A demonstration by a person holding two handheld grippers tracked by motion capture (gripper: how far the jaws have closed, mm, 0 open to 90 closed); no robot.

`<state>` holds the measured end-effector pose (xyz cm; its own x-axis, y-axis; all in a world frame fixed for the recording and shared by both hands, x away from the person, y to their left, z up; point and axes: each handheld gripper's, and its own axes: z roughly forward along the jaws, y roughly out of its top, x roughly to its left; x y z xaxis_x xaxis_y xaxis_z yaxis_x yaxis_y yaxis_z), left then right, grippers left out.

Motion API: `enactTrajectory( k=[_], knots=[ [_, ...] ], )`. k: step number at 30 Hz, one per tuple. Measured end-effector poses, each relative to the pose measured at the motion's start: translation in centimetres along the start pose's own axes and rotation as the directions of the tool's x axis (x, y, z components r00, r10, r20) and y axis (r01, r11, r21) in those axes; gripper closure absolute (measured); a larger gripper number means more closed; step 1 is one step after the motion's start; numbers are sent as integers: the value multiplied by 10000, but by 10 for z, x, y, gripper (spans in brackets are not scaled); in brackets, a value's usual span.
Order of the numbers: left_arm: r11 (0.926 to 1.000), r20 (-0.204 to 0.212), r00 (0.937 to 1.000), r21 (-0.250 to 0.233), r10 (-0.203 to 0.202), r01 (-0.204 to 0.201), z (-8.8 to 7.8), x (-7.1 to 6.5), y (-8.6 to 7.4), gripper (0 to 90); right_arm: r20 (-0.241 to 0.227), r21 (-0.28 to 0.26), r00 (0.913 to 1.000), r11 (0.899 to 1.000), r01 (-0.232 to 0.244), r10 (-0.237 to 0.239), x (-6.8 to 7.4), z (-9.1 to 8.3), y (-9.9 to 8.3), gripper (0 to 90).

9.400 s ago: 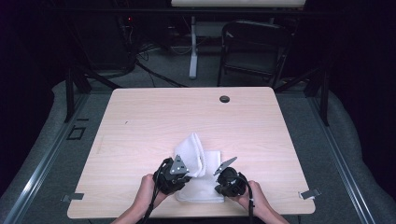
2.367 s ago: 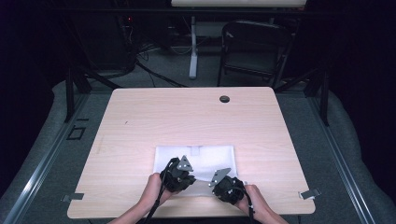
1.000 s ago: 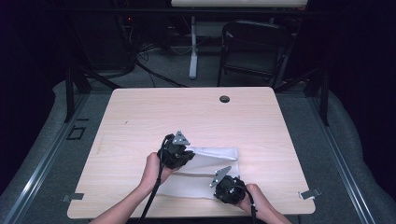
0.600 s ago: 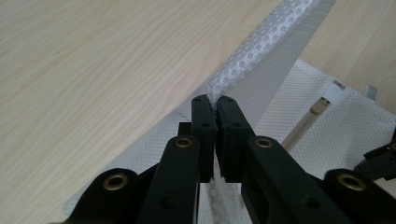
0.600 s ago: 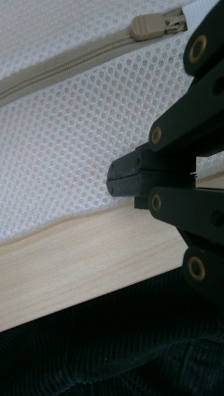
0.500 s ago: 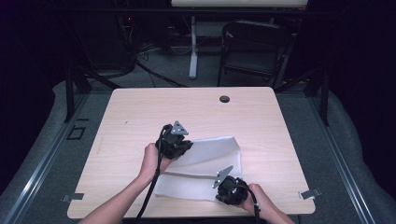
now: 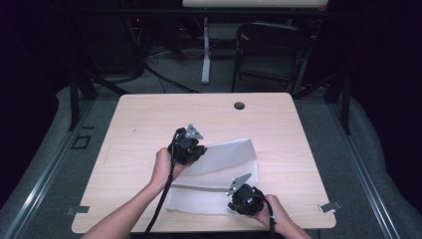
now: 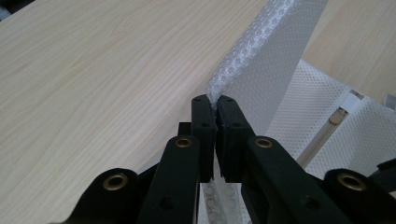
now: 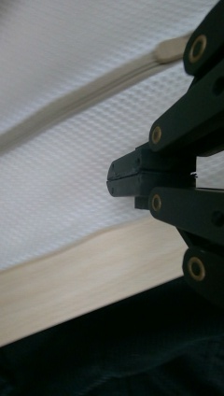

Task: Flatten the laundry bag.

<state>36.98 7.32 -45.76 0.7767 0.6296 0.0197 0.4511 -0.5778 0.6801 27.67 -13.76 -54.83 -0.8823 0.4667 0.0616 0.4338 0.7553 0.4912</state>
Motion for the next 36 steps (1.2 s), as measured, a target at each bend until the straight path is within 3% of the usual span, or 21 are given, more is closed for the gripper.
enactTrajectory(
  k=[5, 17, 30, 36],
  knots=[
    [9996, -299, 9992, 104, 282, -279, 0, -2, 6, 867, 130, 526, 9988, 9975, 474, -481, 13, 13, 5, 900],
    [9990, -988, 9944, 256, 385, -361, -2, 9, 21, 867, -557, 717, 9971, 9959, 560, -521, 12, 11, 3, 900],
    [9997, -1600, 9870, 206, 160, -129, 2, 29, 37, 867, -957, 904, 9921, 9919, 894, -807, 14, 10, 1, 900],
    [9997, -1865, 9824, 231, 85, -42, 12, 36, 44, 867, -1041, 922, 9916, 9919, 868, -771, 15, 10, 1, 900]
  ],
)
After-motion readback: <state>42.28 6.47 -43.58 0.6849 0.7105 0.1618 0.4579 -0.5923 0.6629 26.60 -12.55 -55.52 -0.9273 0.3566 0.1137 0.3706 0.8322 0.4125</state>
